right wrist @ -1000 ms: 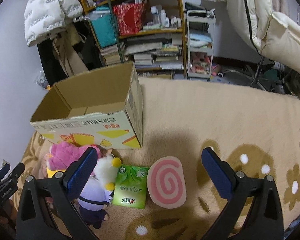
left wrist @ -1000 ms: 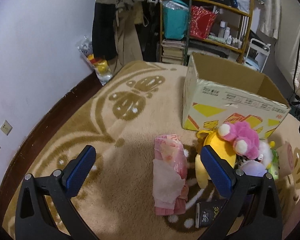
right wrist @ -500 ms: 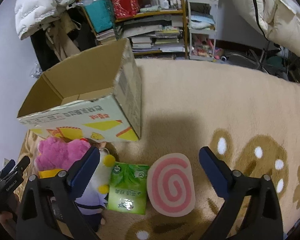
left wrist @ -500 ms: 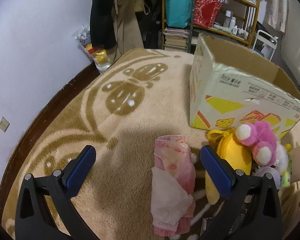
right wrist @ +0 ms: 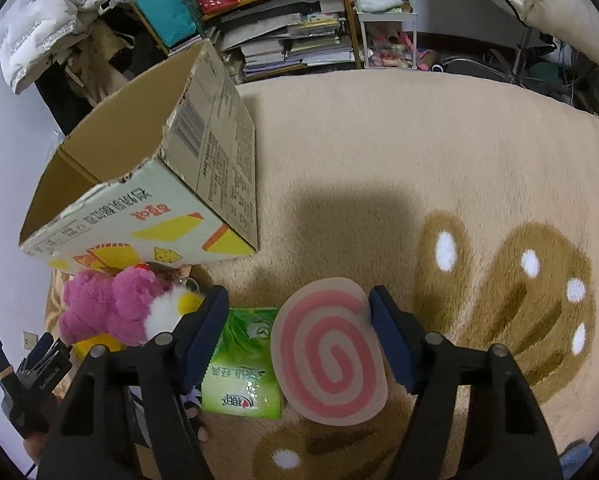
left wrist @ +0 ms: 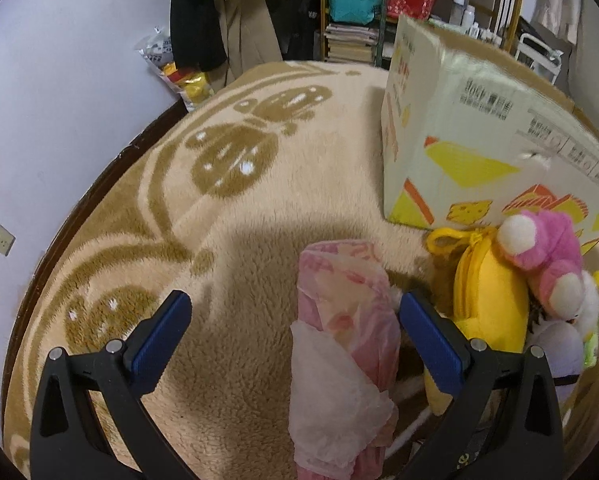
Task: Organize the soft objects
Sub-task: 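Lower the left tool onto the pink tissue pack while the right tool approaches the swirl cushion, then close the left tool on the pink tissue pack while the right tool grips the swirl cushion, then carry both held items over the box and open both tools to drop them, then move both tools back toward the remaining plush pile, then close the left tool on the pink plush while the right tool grips the green tissue pack, then lift both held items over the box and open both tools to release them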
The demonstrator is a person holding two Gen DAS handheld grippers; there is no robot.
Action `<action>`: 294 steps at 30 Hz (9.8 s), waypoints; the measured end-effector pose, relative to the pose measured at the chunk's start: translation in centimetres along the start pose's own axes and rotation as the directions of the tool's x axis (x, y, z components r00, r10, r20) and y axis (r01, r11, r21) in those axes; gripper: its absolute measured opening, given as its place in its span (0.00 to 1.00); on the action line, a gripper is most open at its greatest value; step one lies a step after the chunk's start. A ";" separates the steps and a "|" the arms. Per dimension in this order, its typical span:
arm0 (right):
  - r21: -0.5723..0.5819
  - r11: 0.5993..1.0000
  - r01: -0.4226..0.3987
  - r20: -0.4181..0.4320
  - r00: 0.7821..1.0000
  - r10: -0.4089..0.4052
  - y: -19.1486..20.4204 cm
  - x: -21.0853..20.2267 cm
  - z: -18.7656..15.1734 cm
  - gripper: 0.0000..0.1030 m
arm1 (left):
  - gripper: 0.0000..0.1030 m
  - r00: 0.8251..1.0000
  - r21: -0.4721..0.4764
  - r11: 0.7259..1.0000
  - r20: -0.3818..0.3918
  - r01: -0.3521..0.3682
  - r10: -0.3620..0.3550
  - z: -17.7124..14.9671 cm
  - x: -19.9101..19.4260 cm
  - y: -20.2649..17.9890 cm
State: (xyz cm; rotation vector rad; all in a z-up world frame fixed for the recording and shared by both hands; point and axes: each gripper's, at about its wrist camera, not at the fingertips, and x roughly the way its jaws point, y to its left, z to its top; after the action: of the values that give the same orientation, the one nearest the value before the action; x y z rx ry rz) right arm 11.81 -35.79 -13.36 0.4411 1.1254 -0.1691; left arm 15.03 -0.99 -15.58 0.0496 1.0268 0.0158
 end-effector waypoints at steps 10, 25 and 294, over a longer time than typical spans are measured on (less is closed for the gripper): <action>0.010 1.000 0.005 -0.030 1.000 -0.005 -0.4 0.8 0.1 0.72 | 1.00 0.999 -0.033 0.999 -0.041 0.000 -0.001 -0.6 1.1 0.3; 0.029 1.000 0.007 -0.048 0.999 -0.005 -1.2 1.3 0.1 0.47 | 0.62 0.998 0.045 0.999 -0.050 0.030 -0.028 -1.2 0.6 -1.4; -0.223 0.971 -0.090 0.282 0.947 0.153 4.2 -7.2 -0.4 0.55 | 0.52 0.977 0.214 0.971 0.162 0.103 -0.140 1.7 -11.4 -9.6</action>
State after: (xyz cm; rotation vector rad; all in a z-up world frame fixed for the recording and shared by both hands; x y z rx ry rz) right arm 9.86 -32.49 -6.00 0.2857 0.8061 -0.0064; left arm 10.50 -11.02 -5.44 0.1722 0.8494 -0.2035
